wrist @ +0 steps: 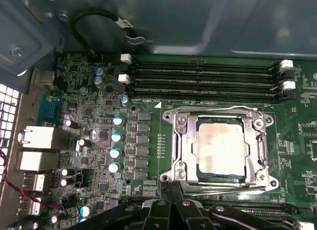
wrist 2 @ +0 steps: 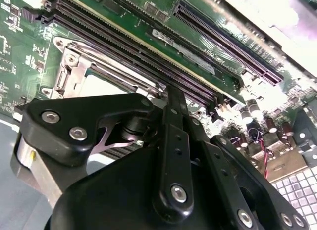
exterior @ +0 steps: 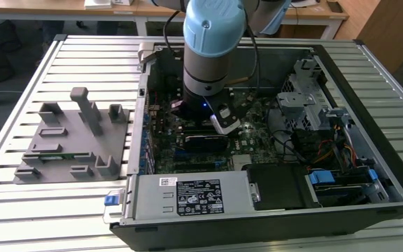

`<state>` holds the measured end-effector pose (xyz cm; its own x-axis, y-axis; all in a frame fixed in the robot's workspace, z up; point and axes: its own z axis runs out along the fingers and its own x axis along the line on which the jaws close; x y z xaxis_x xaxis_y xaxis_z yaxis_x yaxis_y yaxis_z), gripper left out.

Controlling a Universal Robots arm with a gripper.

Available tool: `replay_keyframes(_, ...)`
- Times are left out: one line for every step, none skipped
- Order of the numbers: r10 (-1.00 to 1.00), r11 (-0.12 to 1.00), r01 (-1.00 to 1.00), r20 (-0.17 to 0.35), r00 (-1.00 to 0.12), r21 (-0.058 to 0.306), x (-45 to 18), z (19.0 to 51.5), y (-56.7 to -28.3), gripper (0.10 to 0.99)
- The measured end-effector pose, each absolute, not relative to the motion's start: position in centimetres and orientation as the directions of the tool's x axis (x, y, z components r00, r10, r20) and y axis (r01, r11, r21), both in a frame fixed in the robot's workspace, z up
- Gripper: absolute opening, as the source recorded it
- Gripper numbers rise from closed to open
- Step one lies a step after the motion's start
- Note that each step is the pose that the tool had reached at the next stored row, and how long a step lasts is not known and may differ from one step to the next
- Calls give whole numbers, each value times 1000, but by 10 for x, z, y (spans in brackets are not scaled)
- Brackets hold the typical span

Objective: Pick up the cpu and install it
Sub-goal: 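Install the second cpu locking lever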

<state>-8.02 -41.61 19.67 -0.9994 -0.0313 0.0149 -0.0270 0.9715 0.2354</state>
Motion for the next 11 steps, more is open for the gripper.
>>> replay_keyframes(-31, 971, -27, 15, -999, 238, -80, 196, -416, 106)
replay_keyframes(-31, 970, -27, 15, -999, 241, -80, 196, -416, 106)
replay_keyframes(-31, 969, -27, 15, -999, 245, -80, 195, -416, 106)
replay_keyframes(-31, 968, -27, 15, -999, 249, -80, 195, -416, 106)
replay_keyframes(-31, 967, -27, 14, -999, 253, -80, 195, -416, 106)
replay_keyframes(-31, 966, -27, 14, -999, 257, -81, 194, -416, 106)
replay_keyframes(-31, 965, -27, 14, -999, 261, -81, 194, -416, 106)
replay_keyframes(-31, 964, -27, 14, -999, 264, -81, 194, -416, 106)
replay_keyframes(-32, 963, -27, 14, -999, 267, -81, 194, -416, 106)
replay_keyframes(-32, 962, -27, 14, -999, 270, -81, 193, -416, 106)
replay_keyframes(-32, 962, -27, 14, -999, 272, -81, 193, -416, 106)
